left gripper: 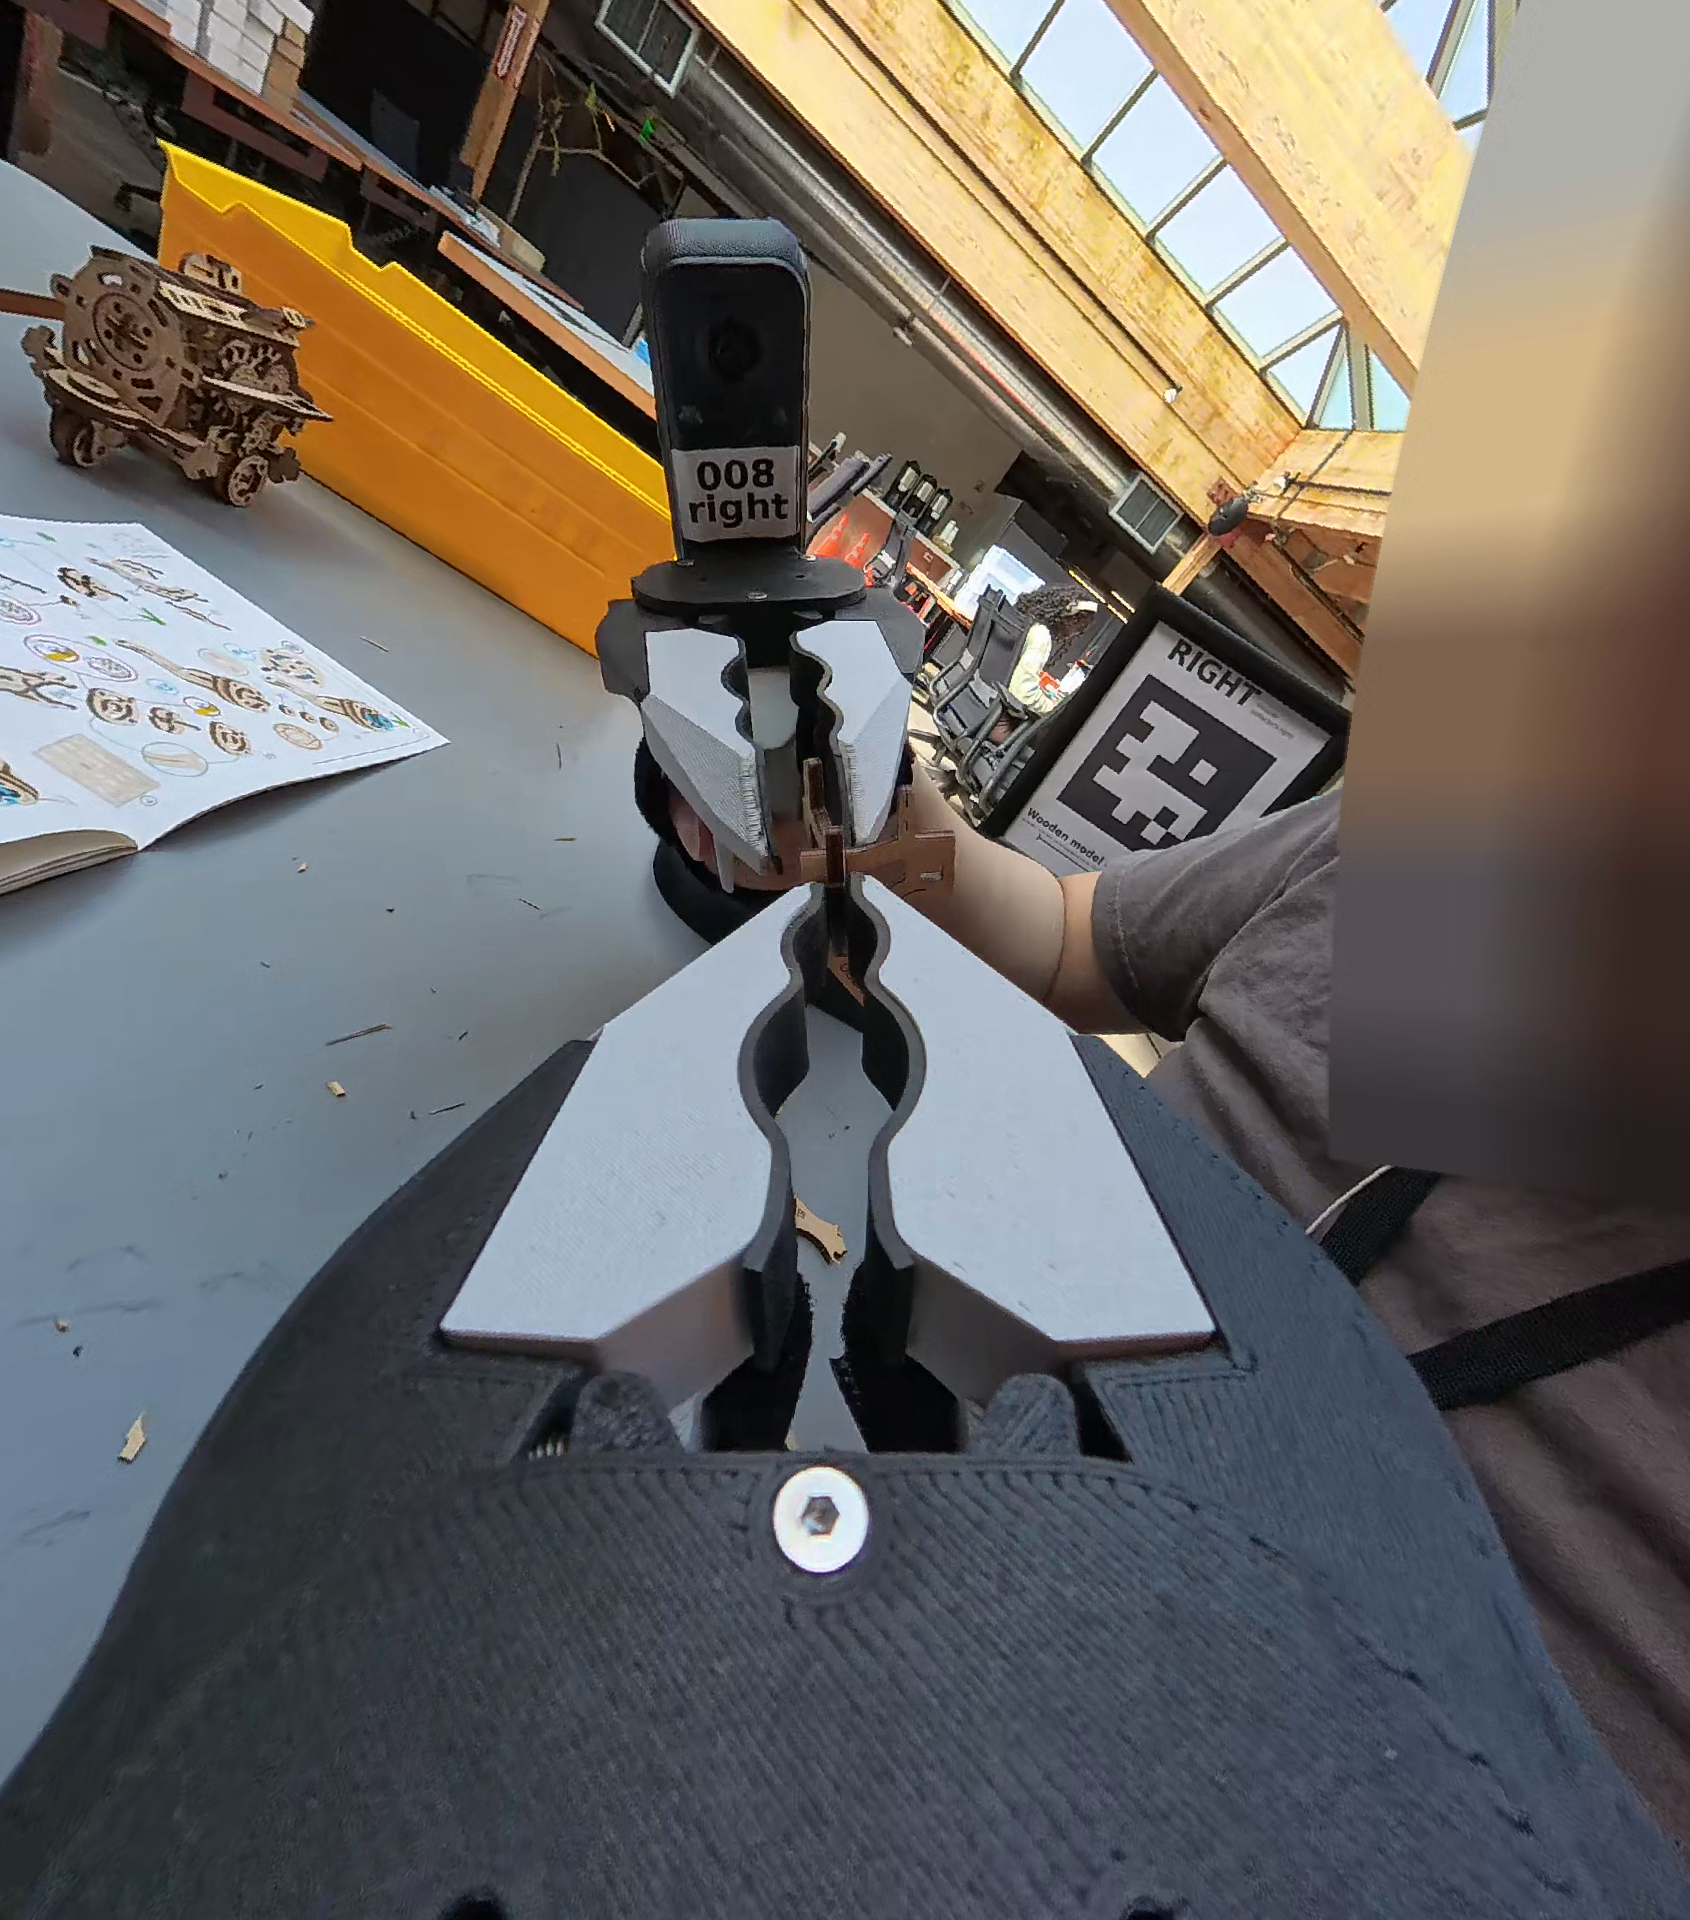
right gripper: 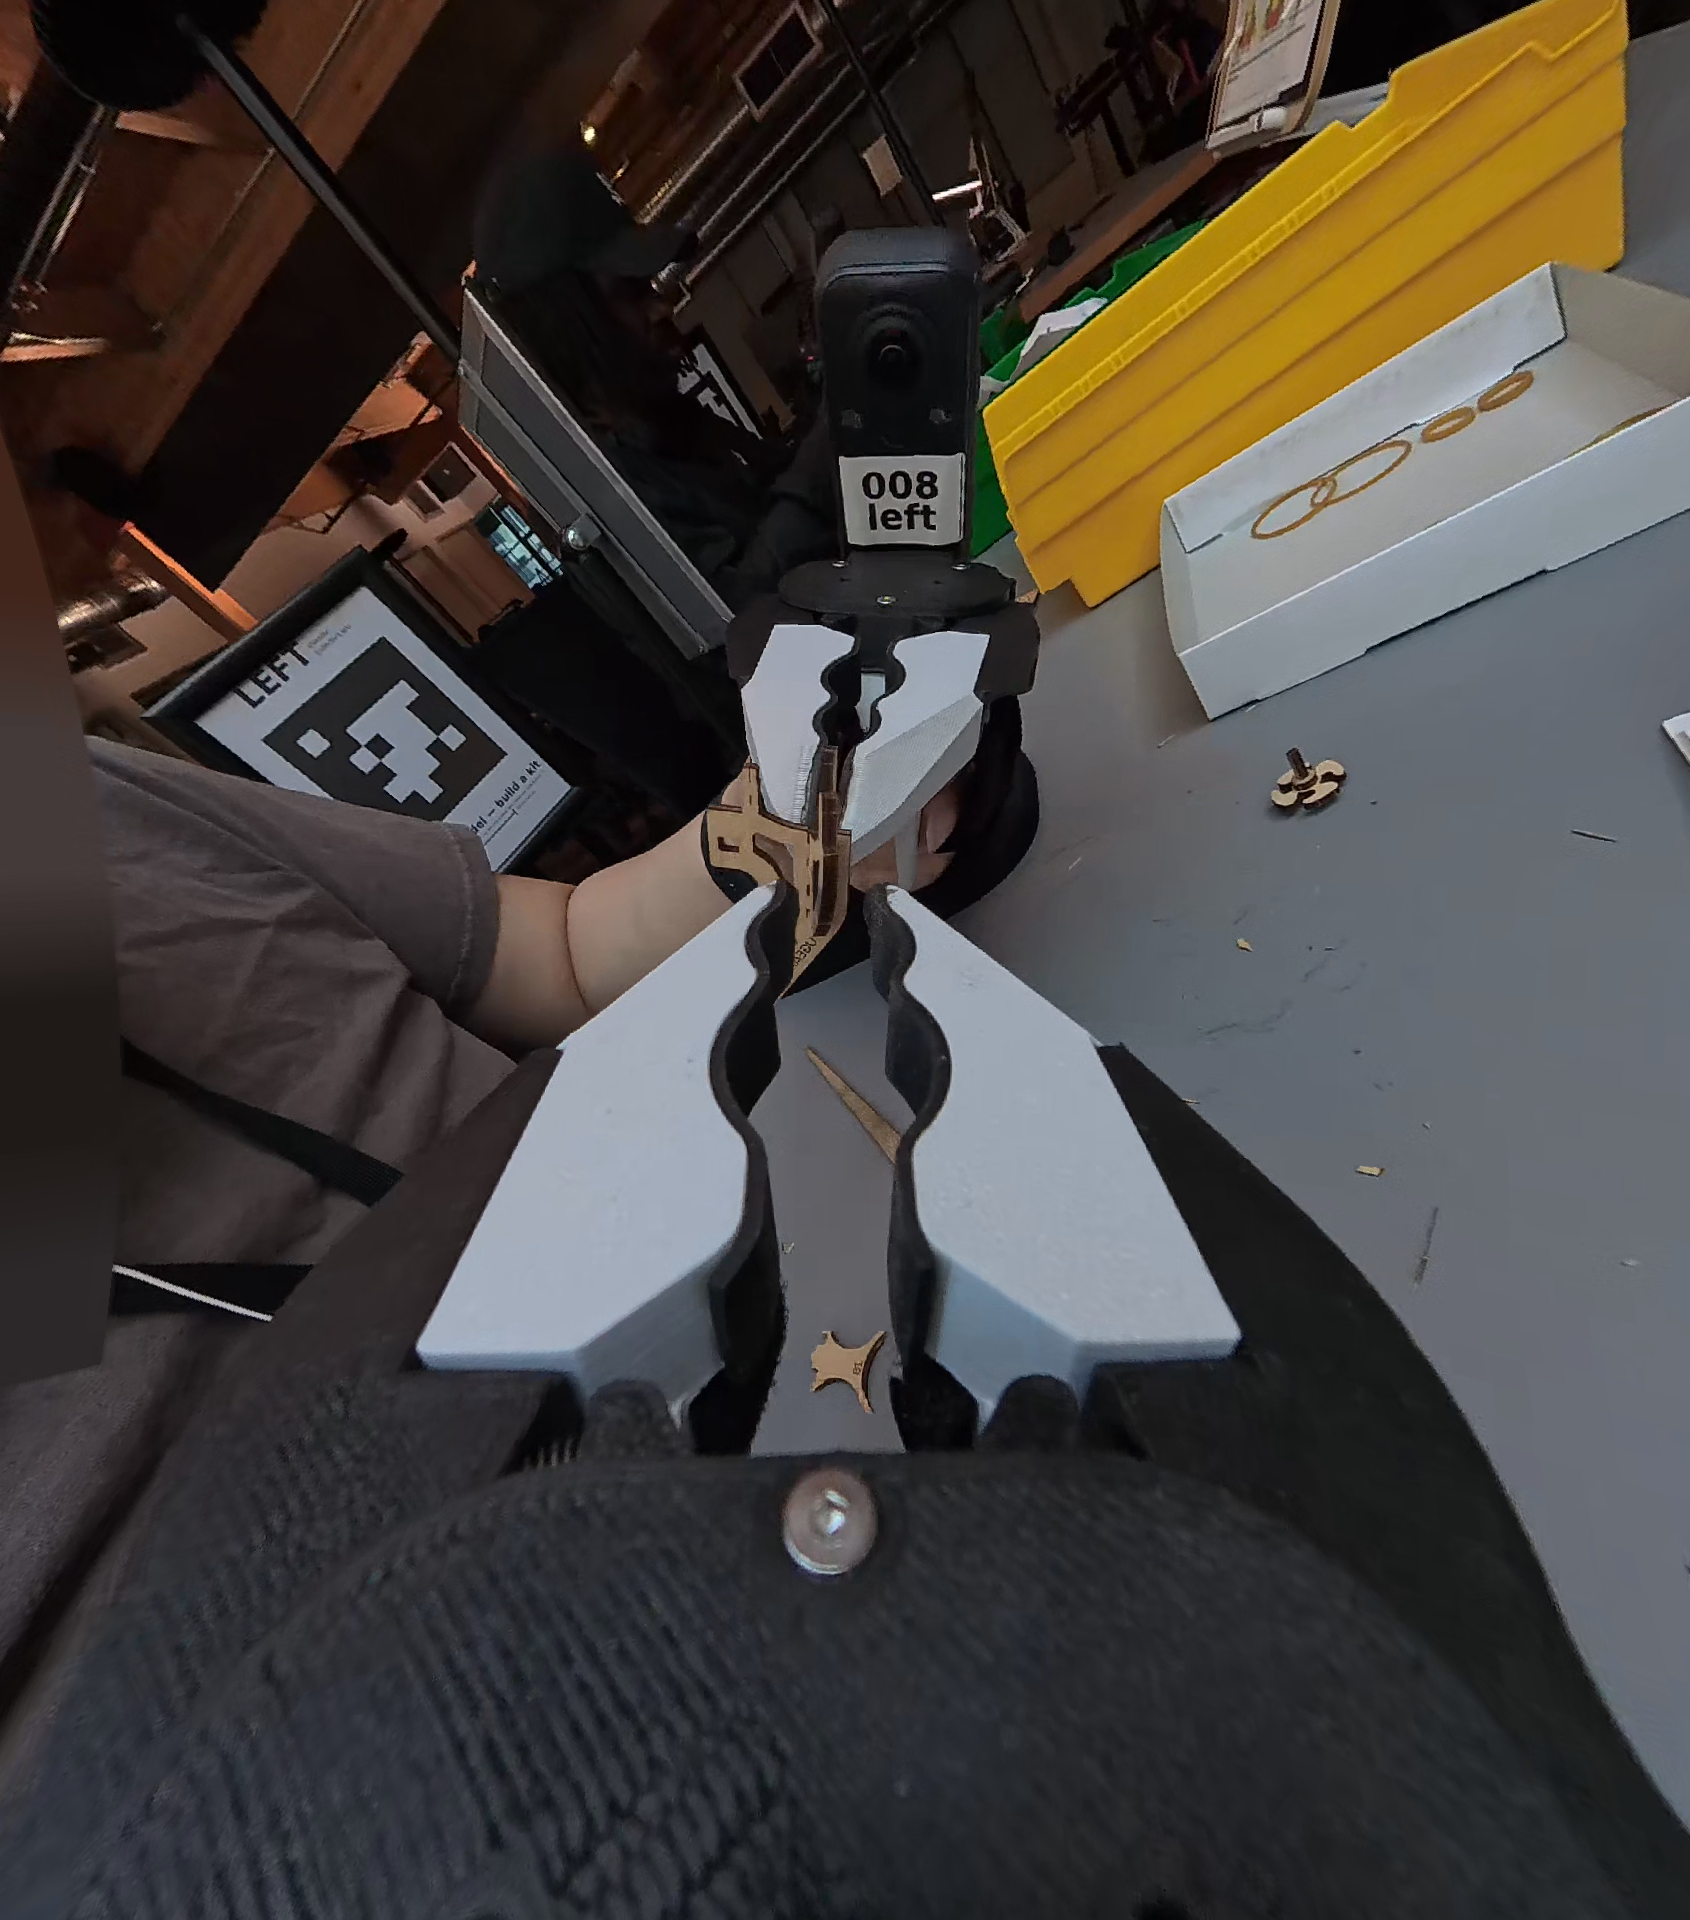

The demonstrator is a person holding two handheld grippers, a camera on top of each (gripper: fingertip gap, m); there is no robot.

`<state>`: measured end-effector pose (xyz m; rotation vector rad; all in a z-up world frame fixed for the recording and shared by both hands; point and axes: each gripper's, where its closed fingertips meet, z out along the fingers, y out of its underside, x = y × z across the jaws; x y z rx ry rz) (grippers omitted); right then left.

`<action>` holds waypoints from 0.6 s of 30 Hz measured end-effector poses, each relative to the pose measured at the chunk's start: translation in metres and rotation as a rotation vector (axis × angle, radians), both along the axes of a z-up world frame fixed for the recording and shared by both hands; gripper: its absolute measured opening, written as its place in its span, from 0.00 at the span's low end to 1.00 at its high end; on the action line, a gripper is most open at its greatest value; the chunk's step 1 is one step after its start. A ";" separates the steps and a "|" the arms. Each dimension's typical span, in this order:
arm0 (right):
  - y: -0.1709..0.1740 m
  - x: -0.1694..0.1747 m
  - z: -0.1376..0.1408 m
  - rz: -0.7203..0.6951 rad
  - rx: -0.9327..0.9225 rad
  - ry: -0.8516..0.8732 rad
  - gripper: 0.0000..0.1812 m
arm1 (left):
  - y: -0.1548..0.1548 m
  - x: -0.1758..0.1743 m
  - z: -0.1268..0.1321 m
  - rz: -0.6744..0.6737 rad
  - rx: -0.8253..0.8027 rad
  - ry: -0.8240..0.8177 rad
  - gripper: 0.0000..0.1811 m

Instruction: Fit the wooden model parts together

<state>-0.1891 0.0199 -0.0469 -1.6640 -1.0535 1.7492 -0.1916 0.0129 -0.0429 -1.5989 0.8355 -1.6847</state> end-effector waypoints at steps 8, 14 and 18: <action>-0.003 0.002 0.000 0.016 0.026 -0.005 0.06 | -0.004 0.004 -0.001 -0.027 -0.007 -0.011 0.00; -0.007 0.002 0.000 0.035 0.039 -0.009 0.01 | -0.003 0.007 0.000 -0.030 -0.008 -0.012 0.00; -0.007 0.002 0.000 0.037 0.022 -0.002 0.02 | -0.003 0.007 -0.001 -0.027 -0.010 -0.014 0.00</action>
